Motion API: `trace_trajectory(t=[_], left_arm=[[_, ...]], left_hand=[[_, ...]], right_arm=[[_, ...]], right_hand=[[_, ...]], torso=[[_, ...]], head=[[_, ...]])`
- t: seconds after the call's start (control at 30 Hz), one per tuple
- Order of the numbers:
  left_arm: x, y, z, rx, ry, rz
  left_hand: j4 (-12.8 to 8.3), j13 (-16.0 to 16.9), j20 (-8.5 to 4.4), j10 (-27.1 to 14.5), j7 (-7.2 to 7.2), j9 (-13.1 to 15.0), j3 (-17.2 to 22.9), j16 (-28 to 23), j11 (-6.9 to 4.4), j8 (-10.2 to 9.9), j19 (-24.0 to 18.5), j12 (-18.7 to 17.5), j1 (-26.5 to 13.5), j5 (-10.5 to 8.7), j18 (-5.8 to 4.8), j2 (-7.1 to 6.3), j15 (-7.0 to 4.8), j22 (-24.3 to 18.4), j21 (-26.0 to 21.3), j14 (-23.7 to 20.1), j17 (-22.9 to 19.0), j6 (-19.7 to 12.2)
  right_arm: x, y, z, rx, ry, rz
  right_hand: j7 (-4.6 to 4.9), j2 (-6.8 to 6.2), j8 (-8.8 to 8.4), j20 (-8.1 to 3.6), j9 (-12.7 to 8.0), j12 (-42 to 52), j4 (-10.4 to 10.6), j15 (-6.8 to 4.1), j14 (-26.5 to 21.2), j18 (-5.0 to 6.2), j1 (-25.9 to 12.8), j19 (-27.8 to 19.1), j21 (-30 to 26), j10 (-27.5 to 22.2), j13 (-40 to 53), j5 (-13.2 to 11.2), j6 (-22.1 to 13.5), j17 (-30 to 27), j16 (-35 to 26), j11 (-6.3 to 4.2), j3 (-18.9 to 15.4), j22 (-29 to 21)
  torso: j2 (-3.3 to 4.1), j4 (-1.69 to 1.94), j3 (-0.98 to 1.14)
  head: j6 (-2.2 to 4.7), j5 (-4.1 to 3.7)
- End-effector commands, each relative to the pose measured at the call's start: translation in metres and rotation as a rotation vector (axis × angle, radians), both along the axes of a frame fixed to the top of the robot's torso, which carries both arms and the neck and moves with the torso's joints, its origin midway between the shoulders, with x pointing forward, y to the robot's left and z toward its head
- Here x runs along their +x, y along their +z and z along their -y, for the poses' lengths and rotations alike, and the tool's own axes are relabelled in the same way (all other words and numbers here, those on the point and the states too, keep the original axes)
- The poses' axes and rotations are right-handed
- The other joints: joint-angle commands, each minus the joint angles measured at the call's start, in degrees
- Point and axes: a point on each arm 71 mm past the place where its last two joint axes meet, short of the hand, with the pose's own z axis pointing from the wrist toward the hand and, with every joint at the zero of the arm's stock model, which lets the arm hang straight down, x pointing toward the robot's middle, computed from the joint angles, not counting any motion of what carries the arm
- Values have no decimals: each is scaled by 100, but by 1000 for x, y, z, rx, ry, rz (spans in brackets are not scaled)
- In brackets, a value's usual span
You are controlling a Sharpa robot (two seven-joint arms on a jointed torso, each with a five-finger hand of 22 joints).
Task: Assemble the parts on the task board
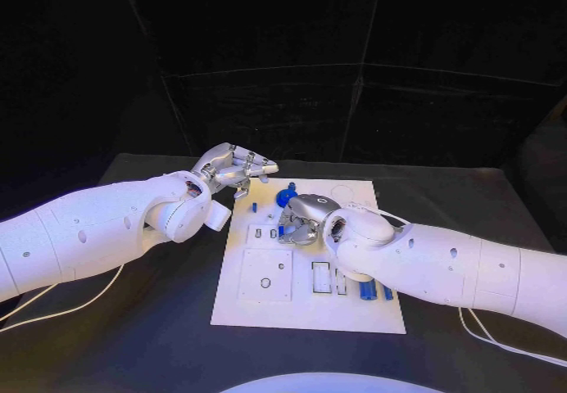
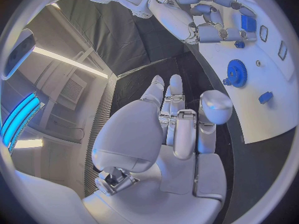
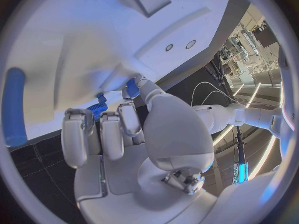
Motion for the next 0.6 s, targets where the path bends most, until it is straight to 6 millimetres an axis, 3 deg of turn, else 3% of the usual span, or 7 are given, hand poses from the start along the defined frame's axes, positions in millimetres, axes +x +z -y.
trace_trajectory(t=[0.03,0.6], left_arm=[[0,0,1,2,-13,-5],[1,0,0,4,-16,-12]], left_hand=[[29,9,8,-43,2,5,7,-35,-11,30,-22,30,18,-17,-83,-33,-1,12,34,431,856,-46],[31,19,5,-18,-1,5,-4,-7,-17,33,-3,60,20,-17,-94,-45,-6,87,89,442,877,-50]], right_arm=[[-1,-4,2,-20,-10,-5],[-1,4,3,63,-40,65]], right_hand=[[15,-100,-49,45,-10,-26,20,46,422,-17,-9,96,-27,-35,-12,47,-84,616,-37,26,-91,905],[49,-217,-97,92,0,-48,311,87,417,-9,-152,73,-48,-91,-34,121,-256,598,-49,67,-529,877]], torso=[[-1,0,4],[1,0,4]], head=[[-1,-2],[14,-15]])
